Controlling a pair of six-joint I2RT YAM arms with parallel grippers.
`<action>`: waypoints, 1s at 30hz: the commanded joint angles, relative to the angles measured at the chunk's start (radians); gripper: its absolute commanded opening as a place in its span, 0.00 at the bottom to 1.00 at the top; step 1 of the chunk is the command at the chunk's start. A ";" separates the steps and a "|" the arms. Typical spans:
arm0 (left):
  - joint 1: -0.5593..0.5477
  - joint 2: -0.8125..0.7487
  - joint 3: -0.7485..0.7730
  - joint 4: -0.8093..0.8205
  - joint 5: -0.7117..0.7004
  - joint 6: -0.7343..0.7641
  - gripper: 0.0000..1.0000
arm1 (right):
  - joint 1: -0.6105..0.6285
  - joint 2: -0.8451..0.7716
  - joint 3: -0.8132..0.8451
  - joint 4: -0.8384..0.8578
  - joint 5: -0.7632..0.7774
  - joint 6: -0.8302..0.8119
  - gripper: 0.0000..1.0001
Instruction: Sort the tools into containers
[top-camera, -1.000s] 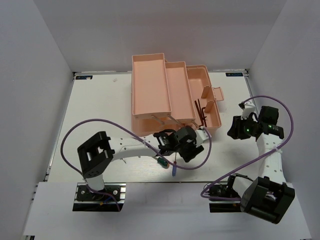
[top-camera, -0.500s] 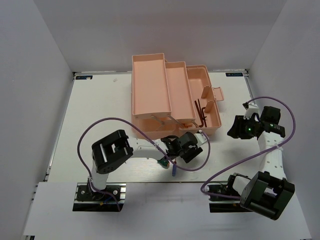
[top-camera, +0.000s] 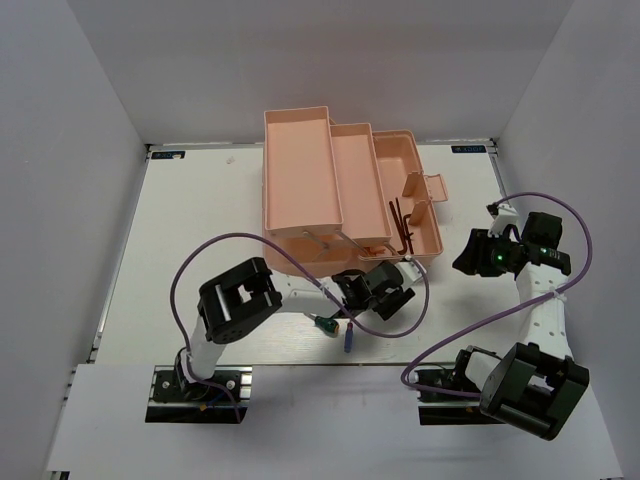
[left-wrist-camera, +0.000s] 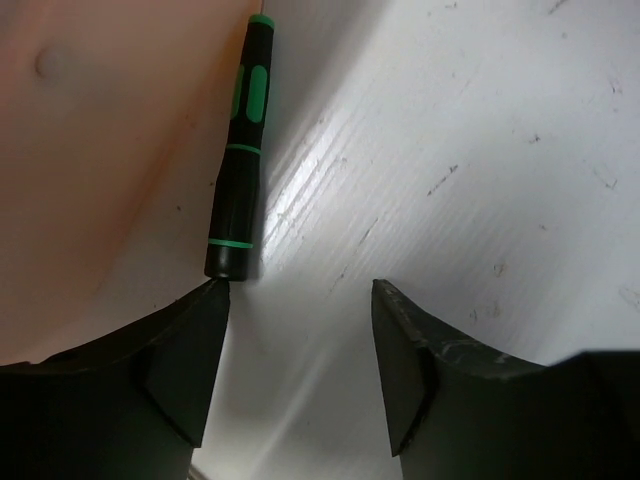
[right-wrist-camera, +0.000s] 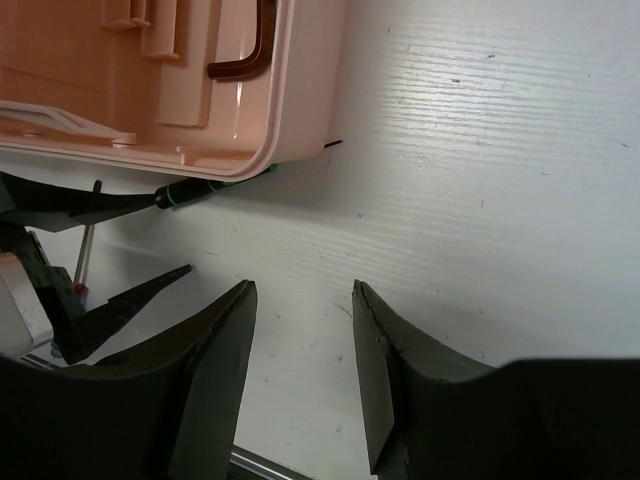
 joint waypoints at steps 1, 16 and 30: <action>0.007 0.030 0.040 -0.009 -0.028 -0.001 0.68 | -0.005 -0.022 0.026 0.022 -0.033 0.010 0.50; 0.007 0.054 0.080 -0.035 0.010 -0.001 0.31 | -0.011 -0.026 0.029 0.022 -0.050 0.011 0.50; 0.007 0.045 0.112 -0.062 -0.051 0.022 0.69 | -0.016 -0.019 0.031 0.030 -0.058 0.028 0.50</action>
